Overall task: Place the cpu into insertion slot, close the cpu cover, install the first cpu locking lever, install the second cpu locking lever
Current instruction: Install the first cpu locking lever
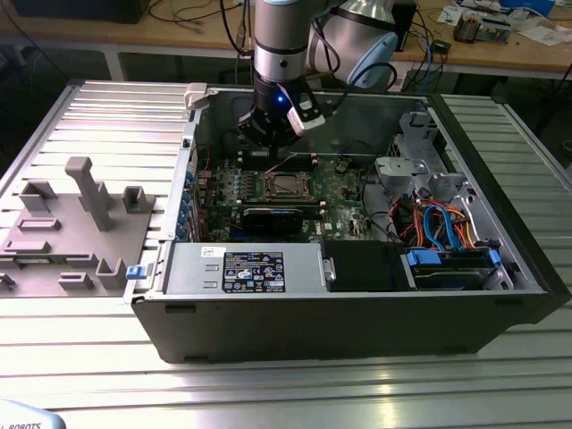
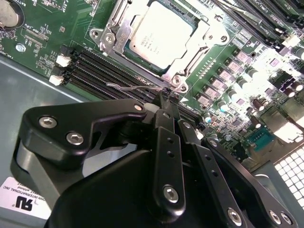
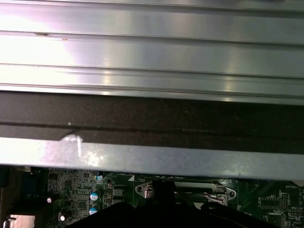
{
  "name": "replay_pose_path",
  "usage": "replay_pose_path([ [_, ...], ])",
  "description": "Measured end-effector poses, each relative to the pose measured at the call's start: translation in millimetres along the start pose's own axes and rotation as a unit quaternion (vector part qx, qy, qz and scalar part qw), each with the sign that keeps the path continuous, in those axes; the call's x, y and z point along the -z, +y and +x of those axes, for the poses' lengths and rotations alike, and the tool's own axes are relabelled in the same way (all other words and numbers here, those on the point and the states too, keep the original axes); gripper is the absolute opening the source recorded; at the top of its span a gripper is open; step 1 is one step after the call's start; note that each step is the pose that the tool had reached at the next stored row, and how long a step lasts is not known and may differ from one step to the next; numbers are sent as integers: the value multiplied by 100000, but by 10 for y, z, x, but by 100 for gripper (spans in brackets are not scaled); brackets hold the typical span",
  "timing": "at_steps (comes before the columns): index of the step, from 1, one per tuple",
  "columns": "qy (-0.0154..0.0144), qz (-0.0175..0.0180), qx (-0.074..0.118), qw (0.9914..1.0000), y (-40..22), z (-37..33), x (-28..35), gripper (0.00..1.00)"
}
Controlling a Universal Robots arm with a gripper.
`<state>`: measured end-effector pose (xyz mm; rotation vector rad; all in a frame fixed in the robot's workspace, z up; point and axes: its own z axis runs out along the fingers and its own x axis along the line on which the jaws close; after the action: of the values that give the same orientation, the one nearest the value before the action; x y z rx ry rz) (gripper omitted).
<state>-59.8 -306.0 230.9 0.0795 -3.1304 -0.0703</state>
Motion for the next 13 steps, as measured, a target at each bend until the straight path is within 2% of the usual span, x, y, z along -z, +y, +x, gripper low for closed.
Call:
replay_pose_path([
  [13, -2, -4, -1, 100000, -1, 0, -18, 11],
])
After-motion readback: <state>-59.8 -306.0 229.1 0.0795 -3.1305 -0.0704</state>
